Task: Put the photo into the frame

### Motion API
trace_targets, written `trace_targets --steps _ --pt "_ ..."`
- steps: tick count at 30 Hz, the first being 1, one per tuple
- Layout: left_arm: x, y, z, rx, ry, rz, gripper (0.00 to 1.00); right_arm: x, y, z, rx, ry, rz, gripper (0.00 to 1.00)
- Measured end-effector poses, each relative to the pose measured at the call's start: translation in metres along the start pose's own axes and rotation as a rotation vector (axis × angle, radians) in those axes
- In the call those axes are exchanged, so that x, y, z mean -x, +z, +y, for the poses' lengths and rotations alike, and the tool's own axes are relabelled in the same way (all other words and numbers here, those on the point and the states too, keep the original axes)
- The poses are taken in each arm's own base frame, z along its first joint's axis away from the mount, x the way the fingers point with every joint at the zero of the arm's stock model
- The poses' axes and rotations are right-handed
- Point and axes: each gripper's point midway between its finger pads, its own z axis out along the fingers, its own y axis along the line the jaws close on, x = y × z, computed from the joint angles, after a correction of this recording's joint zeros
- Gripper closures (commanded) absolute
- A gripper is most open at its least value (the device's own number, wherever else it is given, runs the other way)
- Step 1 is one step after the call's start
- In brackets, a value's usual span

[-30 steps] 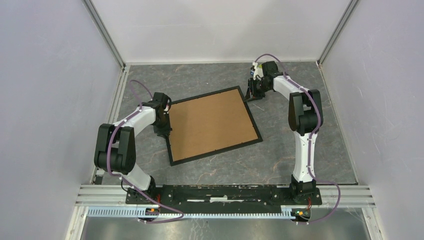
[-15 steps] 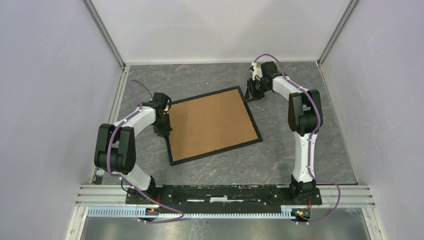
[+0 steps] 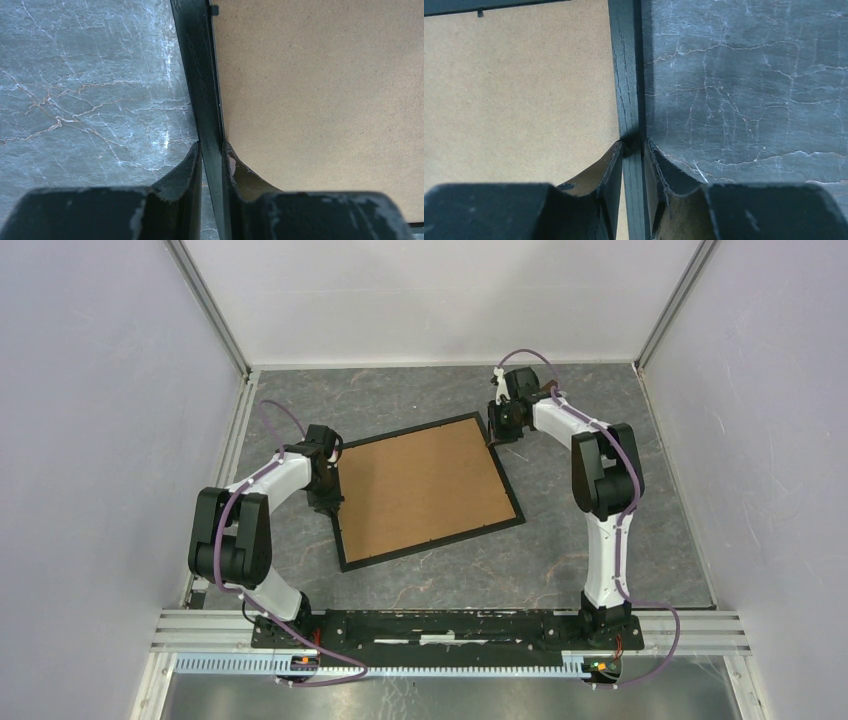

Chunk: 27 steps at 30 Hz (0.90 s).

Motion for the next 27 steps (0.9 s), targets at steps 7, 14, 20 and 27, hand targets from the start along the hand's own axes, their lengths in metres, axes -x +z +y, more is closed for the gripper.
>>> trace_targets --steps 7,14,20,27 --pt "-0.001 0.000 0.000 0.000 0.001 0.004 0.98 0.025 0.013 0.002 -0.040 -0.054 0.002 0.65" --pt "-0.001 0.000 -0.001 -0.008 0.001 0.006 0.98 0.034 0.017 0.002 -0.060 -0.167 0.038 0.65" --pt "-0.002 0.000 -0.002 -0.011 0.001 0.007 0.98 0.026 0.011 0.000 -0.003 -0.138 -0.024 0.69" --pt "-0.002 0.000 -0.006 -0.026 0.004 0.008 0.98 0.021 0.008 -0.003 0.175 0.027 -0.024 0.69"
